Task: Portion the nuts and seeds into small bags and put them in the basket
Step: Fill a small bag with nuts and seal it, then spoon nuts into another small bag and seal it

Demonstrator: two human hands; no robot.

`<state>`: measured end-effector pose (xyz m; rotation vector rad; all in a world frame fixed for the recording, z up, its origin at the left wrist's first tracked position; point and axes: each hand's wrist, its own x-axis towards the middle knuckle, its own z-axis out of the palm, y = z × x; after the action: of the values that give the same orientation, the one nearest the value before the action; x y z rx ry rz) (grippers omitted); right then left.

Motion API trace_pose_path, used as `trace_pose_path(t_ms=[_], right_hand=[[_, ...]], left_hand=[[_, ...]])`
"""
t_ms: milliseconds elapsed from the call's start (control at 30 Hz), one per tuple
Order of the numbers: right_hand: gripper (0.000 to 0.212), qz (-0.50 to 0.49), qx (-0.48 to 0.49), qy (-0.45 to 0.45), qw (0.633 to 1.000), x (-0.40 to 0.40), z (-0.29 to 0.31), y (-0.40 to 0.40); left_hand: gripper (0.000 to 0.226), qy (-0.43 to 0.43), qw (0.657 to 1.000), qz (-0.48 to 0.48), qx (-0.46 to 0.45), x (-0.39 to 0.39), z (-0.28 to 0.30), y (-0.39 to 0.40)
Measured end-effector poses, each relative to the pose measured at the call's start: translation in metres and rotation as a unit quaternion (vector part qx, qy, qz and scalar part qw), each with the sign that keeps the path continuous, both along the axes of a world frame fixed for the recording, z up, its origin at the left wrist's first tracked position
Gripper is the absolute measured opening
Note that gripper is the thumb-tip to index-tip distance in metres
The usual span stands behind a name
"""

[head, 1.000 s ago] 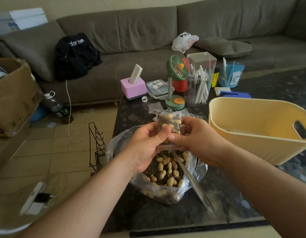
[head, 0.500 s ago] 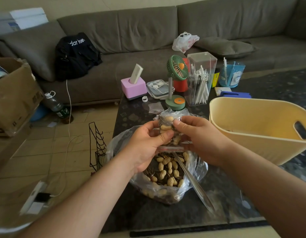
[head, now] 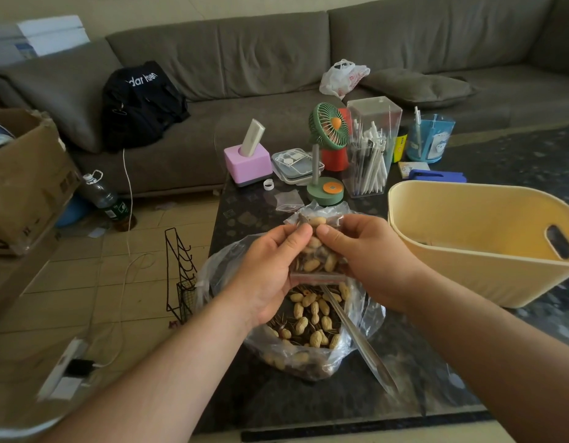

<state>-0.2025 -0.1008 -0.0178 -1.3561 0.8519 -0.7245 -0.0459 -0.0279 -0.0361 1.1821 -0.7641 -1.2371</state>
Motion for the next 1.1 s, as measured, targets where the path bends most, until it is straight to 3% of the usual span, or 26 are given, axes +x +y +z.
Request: trace_pose_path(t_ms=[200, 333, 467, 567, 667, 767, 867, 967, 1100], right_hand=[[0.019, 0.038, 0.036, -0.051, 0.997, -0.002, 0.006, 0.002], [0.02, 0.04, 0.047, -0.076, 0.995, -0.011, 0.02, -0.002], [0.021, 0.036, -0.017, -0.052, 0.998, -0.038, 0.057, -0.019], [0.015, -0.034, -0.137, 0.03, 0.99, -0.069, 0.077, -0.041], [0.02, -0.125, -0.22, 0.163, 0.954, -0.099, 0.078, -0.07], [0.035, -0.15, -0.248, 0.279, 0.915, -0.127, 0.068, -0.095], [0.045, -0.119, -0.27, 0.408, 0.864, -0.147, 0.057, -0.111], [0.04, -0.04, -0.238, 0.467, 0.85, -0.154, 0.048, -0.113], [0.039, 0.079, -0.226, 0.551, 0.8, -0.152, 0.034, -0.107]], left_hand=[[0.038, 0.005, 0.998, 0.06, -0.031, -0.007, 0.002, -0.002], [0.037, 0.03, 0.998, 0.041, -0.049, -0.017, 0.009, -0.005], [0.03, -0.02, 0.999, 0.021, -0.021, -0.03, 0.008, -0.018], [0.018, -0.127, 0.991, 0.008, 0.028, -0.045, 0.006, -0.041], [0.02, -0.28, 0.959, -0.012, 0.039, -0.063, 0.007, -0.067], [0.023, -0.318, 0.945, -0.048, 0.063, -0.081, 0.009, -0.091], [0.031, -0.333, 0.939, -0.065, 0.059, -0.095, 0.009, -0.103], [0.032, -0.363, 0.931, -0.041, 0.016, -0.098, 0.008, -0.094], [0.052, -0.419, 0.907, -0.009, -0.037, -0.096, -0.002, -0.068]])
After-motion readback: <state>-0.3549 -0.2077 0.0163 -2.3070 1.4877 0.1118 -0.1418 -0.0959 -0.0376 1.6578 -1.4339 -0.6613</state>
